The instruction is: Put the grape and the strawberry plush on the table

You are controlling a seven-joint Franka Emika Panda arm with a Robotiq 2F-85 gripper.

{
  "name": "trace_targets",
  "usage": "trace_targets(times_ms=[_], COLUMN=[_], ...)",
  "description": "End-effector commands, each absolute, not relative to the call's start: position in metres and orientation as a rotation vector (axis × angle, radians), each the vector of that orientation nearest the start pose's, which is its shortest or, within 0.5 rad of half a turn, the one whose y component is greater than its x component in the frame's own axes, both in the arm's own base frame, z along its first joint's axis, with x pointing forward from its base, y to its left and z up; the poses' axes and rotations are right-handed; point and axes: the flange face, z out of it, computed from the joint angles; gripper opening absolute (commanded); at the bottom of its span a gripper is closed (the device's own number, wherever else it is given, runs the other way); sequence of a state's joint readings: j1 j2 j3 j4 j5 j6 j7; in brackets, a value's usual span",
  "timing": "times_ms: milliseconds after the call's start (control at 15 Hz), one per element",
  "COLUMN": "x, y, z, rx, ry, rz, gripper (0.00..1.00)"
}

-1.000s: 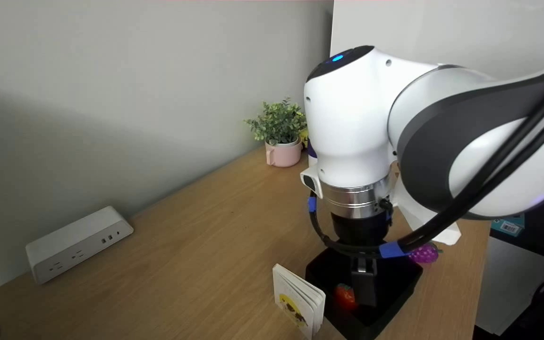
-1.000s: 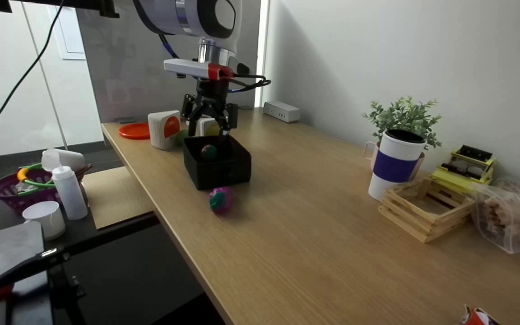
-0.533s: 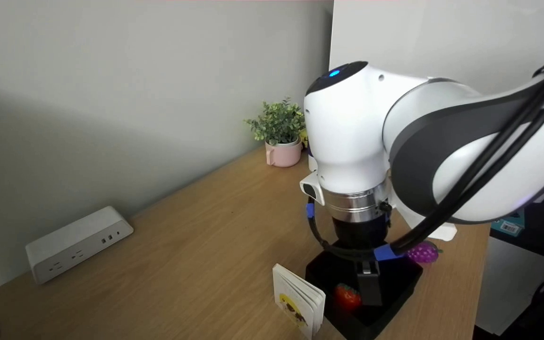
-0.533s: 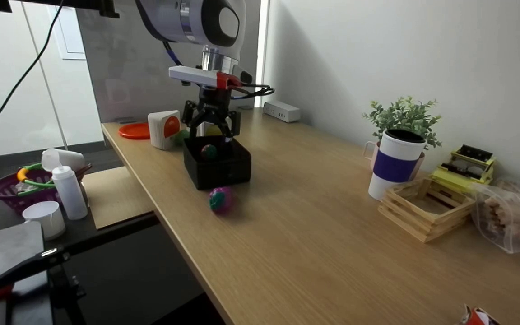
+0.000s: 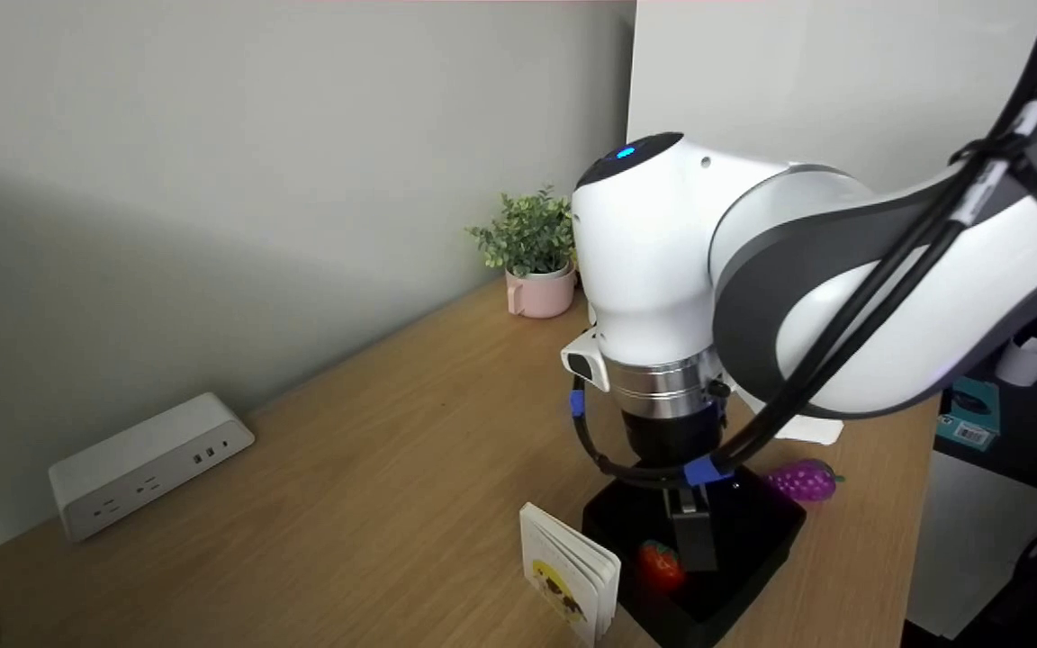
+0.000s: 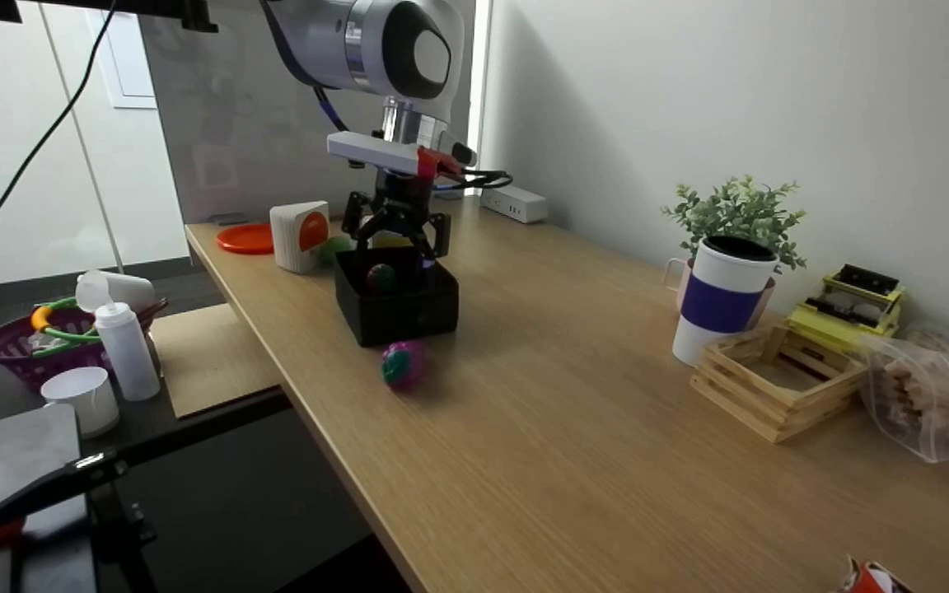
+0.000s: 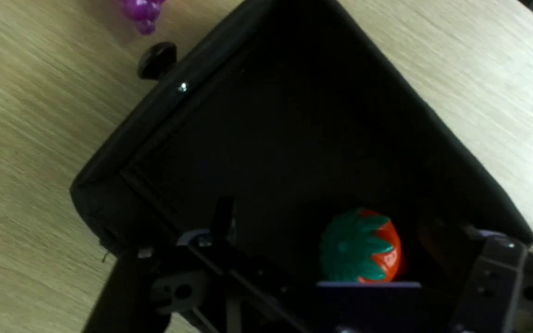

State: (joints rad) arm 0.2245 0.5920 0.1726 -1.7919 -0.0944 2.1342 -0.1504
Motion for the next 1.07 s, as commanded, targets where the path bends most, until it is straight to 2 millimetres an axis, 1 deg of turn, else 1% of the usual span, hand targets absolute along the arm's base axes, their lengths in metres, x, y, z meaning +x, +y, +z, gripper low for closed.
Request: trace_targets(times_ms=[0,400,1000], x=[0.596,0.603,0.608], y=[0.239,0.247,0.250], z=[0.202,0.196,0.186], rx=[-2.928,-2.882,-2.858], ry=[-0.954,-0.997,-1.019], rz=[0.324,0.299,0.312], gripper=[1.00,1.00,1.00])
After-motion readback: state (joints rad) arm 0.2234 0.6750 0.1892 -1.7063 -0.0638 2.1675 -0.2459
